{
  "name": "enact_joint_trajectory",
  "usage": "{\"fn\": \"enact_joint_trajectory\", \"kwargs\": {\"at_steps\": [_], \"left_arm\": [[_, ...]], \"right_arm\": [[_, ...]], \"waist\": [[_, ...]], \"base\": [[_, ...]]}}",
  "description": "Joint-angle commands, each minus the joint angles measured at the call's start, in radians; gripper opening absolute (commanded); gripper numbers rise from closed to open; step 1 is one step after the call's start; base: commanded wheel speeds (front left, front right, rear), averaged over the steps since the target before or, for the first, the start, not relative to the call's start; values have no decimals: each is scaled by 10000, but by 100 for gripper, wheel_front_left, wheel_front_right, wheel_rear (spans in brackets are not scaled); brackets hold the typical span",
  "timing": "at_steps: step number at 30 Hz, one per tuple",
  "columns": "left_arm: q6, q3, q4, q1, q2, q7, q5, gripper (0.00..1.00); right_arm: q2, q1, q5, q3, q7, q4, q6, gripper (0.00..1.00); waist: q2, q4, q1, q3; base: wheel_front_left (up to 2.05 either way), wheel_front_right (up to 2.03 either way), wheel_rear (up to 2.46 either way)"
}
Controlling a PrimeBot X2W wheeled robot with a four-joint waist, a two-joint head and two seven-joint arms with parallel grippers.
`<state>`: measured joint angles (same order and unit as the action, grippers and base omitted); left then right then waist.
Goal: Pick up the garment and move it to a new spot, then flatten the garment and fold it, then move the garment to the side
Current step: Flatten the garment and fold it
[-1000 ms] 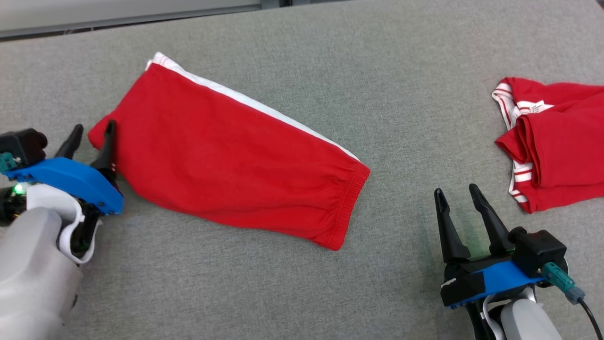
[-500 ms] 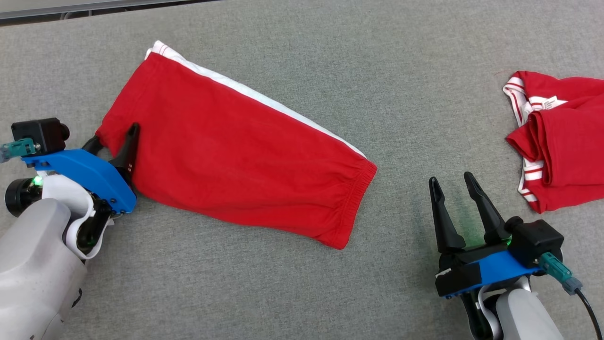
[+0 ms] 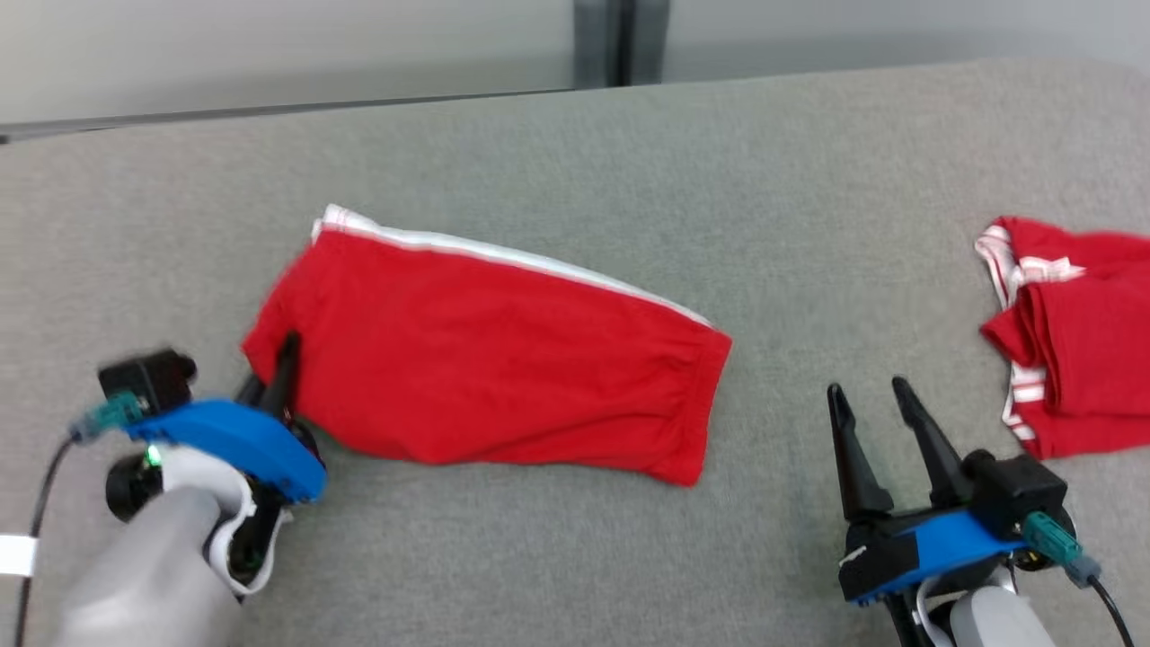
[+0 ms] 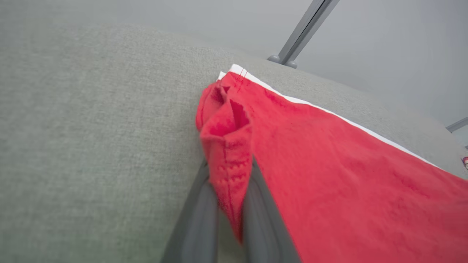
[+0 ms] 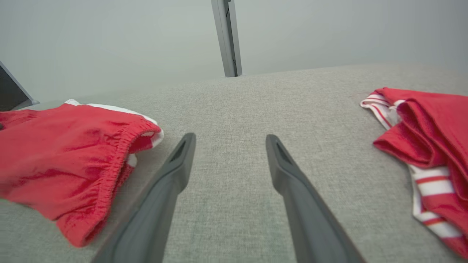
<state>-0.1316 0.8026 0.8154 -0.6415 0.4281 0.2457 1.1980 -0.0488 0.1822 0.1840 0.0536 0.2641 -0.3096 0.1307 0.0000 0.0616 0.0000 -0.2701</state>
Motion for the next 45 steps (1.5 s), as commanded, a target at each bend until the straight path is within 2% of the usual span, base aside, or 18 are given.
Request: {"fn": "enact_joint_trajectory", "kwargs": {"at_steps": [1, 4, 7, 18, 19, 20, 21, 25, 30, 36, 41, 42, 43, 45], "left_arm": [[17, -30, 80, 357, -151, 116, 68, 0], [17, -163, 245, 1005, -461, 190, -38, 0], [17, -850, 157, 1617, -805, 191, -325, 0], [358, -3522, -765, 3936, -2111, 198, -3071, 0], [401, -3710, -893, 4038, -2181, 199, -3391, 27], [414, -3908, -997, 4146, -2253, 198, -3678, 84], [448, -4138, -1178, 4199, -2311, 200, -4006, 100], [412, -4977, -1830, 4459, -2595, 199, -5216, 100], [218, -5782, -2338, 4591, -2925, 195, -6308, 100], [36, -6221, -2301, 4631, -3193, 192, -6825, 100], [-26, -6413, -2266, 4644, -3245, 191, -6957, 100], [-19, -6374, -2272, 4650, -3238, 192, -6938, 100], [-19, -6374, -2272, 4650, -3238, 192, -6938, 100], [-21, -6311, -2307, 4652, -3171, 192, -6883, 100]], "right_arm": [[-34, -166, -33, -26, -3, -96, 0, 100], [-40, -450, -22, -92, -2, -329, 0, 100], [-37, -684, 21, -142, -2, -502, 0, 100], [-35, -928, 232, 182, -2, -775, 0, 100], [-35, -818, 294, 277, -2, -757, 0, 100], [-34, -712, 342, 387, -2, -758, 0, 100], [-38, -579, 375, 478, -2, -783, 0, 100], [-37, 118, 471, 859, -4, -1175, 0, 100], [-37, 1078, 476, 1046, -2, -2491, 0, 100], [-40, 1809, 875, 1188, -2, -4788, 0, 100], [72, 1911, 2194, 2478, -67, -5656, 25, 99], [86, 1898, 2416, 2736, -82, -5760, 26, 84], [86, 1898, 2416, 2736, -82, -5760, 26, 84], [112, 1815, 2984, 3145, -91, -5844, 39, 40]], "waist": [[0, -56, 0, 275], [0, -294, 0, 765], [0, -503, 0, 1164], [0, -989, 0, 1719], [0, -1036, 0, 1706], [0, -1086, 0, 1684], [0, -1150, 0, 1648], [0, -1471, 0, 1432], [0, -1983, 0, 1182], [0, -2467, 0, 973], [0, -2564, 0, 841], [0, -2554, 0, 815], [0, -2554, 0, 815], [0, -2520, 0, 772]], "base": [[0, 0, 0], [0, 0, 0], [0, 0, 0], [0, 0, 0], [0, 0, 0], [0, 0, 0], [0, 0, 0], [0, 0, 0], [0, 0, 0], [0, 0, 0], [0, 0, 0], [0, 0, 0], [0, 0, 0], [0, 0, 0]]}}
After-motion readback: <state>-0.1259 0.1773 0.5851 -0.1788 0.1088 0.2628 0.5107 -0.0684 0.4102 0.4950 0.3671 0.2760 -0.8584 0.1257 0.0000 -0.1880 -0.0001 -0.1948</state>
